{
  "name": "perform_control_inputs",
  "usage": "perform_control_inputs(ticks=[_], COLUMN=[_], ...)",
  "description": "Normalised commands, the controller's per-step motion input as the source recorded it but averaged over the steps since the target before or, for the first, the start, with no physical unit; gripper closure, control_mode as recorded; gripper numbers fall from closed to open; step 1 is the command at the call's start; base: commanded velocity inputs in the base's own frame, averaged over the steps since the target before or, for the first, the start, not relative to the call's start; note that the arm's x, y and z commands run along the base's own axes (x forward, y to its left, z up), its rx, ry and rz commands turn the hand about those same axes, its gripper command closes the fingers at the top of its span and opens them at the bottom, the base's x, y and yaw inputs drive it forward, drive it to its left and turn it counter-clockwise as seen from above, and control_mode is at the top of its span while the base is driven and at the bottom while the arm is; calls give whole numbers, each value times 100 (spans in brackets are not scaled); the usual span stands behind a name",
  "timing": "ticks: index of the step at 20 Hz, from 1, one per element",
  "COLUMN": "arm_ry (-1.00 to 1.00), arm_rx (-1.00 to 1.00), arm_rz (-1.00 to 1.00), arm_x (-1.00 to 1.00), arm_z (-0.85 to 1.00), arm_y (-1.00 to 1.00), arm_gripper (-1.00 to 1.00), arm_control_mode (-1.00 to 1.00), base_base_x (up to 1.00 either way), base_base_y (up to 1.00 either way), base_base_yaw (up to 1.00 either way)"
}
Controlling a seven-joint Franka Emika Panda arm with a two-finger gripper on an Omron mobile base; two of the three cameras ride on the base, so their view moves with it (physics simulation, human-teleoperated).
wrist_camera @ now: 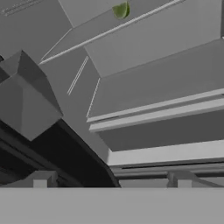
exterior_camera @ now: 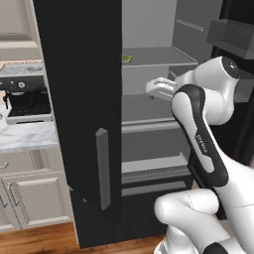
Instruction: There is a bowl on the dining counter. Grab a lemon wedge from the fridge and place it in the bowl. Then get the liquor bottle and glass cup from the cabinet and place them next to the bowl.
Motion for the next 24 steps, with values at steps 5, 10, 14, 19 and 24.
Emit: perform_control_inputs(ticks=[5, 10, 14, 19, 24], arm_ry=[4, 0, 0, 3, 0], arm_rx=[1, 0, -1, -11, -9], arm_rz=[0, 8, 4, 0, 0], arm_x=[76, 41, 48, 59, 40], arm_z=[-16, -18, -7, -11, -19], arm_y=[0, 1, 13, 77, 65], arm_gripper=[-100, -100, -100, -100, -100], arm_control_mode=[-100, -100, -100, -100, -100], base_base_x=[0, 0, 0, 0, 0], base_base_y=[0, 0, 0, 0, 0], base_base_yaw=[0, 0, 0, 0, 0])
